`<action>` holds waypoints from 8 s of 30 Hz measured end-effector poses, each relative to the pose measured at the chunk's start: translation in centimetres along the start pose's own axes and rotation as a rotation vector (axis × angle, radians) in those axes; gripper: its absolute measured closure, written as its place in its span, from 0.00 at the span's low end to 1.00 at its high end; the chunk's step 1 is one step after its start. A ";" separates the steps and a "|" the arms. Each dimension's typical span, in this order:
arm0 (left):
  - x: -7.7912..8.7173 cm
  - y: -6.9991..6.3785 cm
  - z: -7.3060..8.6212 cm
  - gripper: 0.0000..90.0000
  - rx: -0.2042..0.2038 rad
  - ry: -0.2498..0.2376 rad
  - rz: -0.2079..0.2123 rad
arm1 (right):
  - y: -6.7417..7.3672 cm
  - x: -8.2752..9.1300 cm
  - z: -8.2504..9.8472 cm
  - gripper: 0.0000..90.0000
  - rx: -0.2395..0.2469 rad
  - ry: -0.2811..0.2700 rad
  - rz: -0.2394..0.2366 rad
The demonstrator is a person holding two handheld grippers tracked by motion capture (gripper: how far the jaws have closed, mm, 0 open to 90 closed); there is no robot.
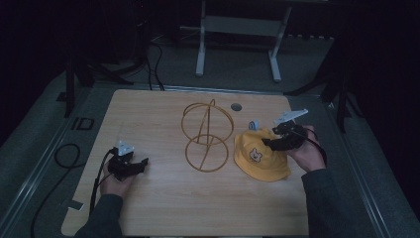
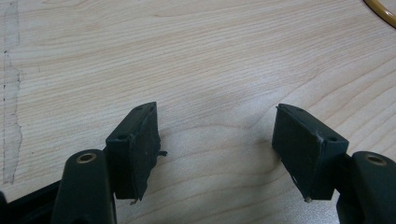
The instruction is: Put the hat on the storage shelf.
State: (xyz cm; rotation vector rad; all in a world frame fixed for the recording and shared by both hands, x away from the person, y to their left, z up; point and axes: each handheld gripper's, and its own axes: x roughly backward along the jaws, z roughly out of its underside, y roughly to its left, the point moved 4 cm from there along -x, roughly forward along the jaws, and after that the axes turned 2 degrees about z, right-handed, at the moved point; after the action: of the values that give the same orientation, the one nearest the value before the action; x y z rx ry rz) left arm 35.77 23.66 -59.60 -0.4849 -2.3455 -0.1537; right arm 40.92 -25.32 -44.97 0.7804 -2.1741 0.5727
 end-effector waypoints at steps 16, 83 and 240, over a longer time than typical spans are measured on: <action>0.0 0.0 0.0 0.35 0.001 -0.001 0.000 | -0.1 -0.9 -0.2 0.43 0.008 0.083 -0.035; 0.0 0.0 0.0 0.35 0.002 -0.001 0.001 | -1.1 -3.4 -0.7 0.77 -0.039 0.258 -0.090; 0.0 0.0 0.0 0.35 -0.001 0.000 0.002 | 0.0 7.2 -7.8 0.84 0.237 0.168 -0.204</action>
State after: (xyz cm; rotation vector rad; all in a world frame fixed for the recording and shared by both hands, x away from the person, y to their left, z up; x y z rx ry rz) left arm 35.75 23.62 -59.60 -0.4871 -2.3447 -0.1538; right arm 40.90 -23.16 -34.59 1.0285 -1.8681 0.7699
